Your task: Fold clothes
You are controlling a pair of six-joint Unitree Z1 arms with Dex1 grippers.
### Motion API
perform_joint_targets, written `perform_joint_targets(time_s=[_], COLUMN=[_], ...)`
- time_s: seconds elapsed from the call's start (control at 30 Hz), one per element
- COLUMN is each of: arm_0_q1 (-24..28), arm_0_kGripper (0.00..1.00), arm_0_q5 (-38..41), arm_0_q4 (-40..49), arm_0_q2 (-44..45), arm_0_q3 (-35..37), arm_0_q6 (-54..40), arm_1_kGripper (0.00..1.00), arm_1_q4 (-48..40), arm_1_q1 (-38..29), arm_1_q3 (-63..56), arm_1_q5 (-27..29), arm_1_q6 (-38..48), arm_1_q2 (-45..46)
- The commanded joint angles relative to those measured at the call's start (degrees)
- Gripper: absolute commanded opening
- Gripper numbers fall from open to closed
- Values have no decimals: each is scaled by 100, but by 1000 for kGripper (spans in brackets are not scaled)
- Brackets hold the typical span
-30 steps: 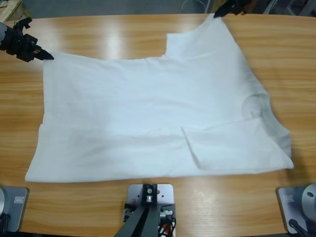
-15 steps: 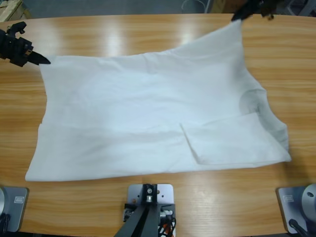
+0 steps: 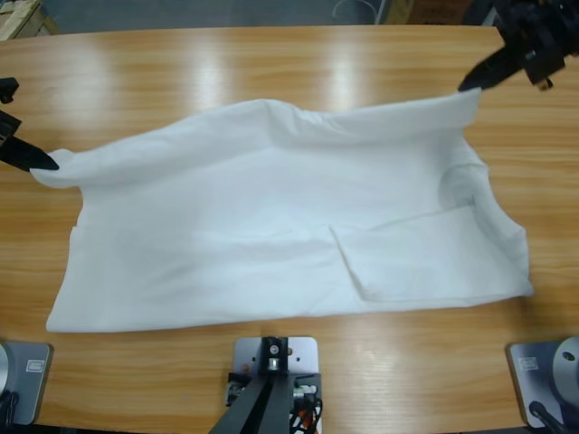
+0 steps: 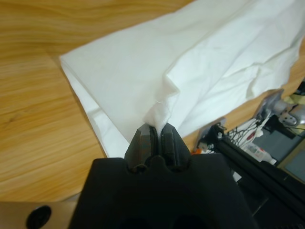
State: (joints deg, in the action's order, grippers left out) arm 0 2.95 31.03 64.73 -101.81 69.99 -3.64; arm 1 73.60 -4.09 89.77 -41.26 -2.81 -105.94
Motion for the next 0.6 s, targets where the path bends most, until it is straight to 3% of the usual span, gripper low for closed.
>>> perform_joint_targets(time_s=[0.03,0.33,0.6], arm_0_q1=[-49,-332,-837], arm_0_kGripper=[0,0,0], arm_0_q5=[-698,-1528,-1503], arm_0_q4=[771,945,971], arm_0_q2=[-568,-935,-1134], arm_0_q3=[179,-140,-98], arm_0_q6=[-232,-656,-682], arm_1_kGripper=[0,0,0], arm_1_q4=[23,-13,-136], arm_1_q1=[-30,325,365], arm_1_q3=[-1053,-1918,-1972], arm_1_q5=[206,1016,997], arm_1_q6=[339,372,342], arm_1_q2=[469,363,117])
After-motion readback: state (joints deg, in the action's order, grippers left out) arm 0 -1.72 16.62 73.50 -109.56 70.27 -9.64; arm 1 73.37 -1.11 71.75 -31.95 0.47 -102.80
